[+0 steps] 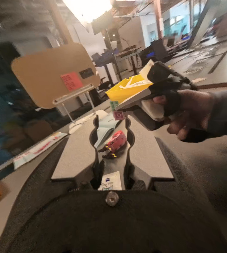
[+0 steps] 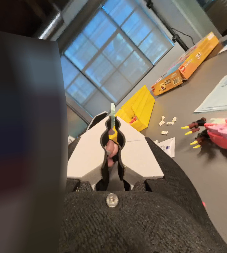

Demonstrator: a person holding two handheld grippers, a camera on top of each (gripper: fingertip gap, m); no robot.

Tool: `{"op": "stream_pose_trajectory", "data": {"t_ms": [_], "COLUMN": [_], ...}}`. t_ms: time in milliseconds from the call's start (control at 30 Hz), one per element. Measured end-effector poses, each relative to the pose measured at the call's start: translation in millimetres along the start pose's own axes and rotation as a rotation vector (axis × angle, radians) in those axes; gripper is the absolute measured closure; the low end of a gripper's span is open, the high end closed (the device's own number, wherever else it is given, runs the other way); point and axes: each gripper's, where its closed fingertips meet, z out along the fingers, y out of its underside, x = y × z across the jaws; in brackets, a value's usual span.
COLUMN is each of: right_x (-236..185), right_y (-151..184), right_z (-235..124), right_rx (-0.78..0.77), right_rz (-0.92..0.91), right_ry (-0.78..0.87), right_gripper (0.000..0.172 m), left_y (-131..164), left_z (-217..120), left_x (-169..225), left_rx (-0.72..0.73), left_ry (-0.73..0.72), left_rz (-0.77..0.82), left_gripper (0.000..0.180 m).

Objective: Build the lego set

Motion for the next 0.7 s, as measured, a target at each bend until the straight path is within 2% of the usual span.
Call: {"op": "stream_pose_trajectory", "data": {"t_ms": [67,200,267,333,500,567,633,700], "right_x": [2.9,2.0,1.3,0.2,1.4,12.5,30.5,53.3], "right_y": [1.4,3.3,4.8,6.6,8.6,4.9,7.2,26.0], "right_z": [-1.6,-3.2,-3.0,-2.2,-4.4,-15.4,-33.4,-53.6], "right_rx": [0.043,0.083,0.085,0.083,0.035,-0.011,-0.095,-0.268], "right_rz": [0.062,0.124,0.127,0.129,0.067,-0.01,-0.115,-0.247], "right_ry": [0.016,0.01,0.012,0.009,0.021,0.096,0.231,0.412], "right_gripper": [0.17,0.169,0.17,0.169,0.166,0.143,0.142,0.141], "left_y": [2.8,12.2,15.7,13.6,18.3,26.0,34.2,41.8], "left_z": [3.9,12.8,15.9,16.4,14.8,10.6,4.9,0.3], "left_x": [6.9,12.8,14.6,12.9,12.1,5.1,-1.2,-7.1], "left_rx": [-0.008,-0.042,-0.052,-0.038,-0.065,-0.1,-0.131,-0.154], "left_ry": [-0.025,-0.038,-0.043,-0.068,-0.036,-0.049,-0.045,-0.044], "left_rz": [0.058,0.036,0.022,0.025,0.0,-0.01,-0.047,-0.076], "left_gripper": [0.145,0.148,0.152,0.164,0.166,0.166,0.166,0.166]}}
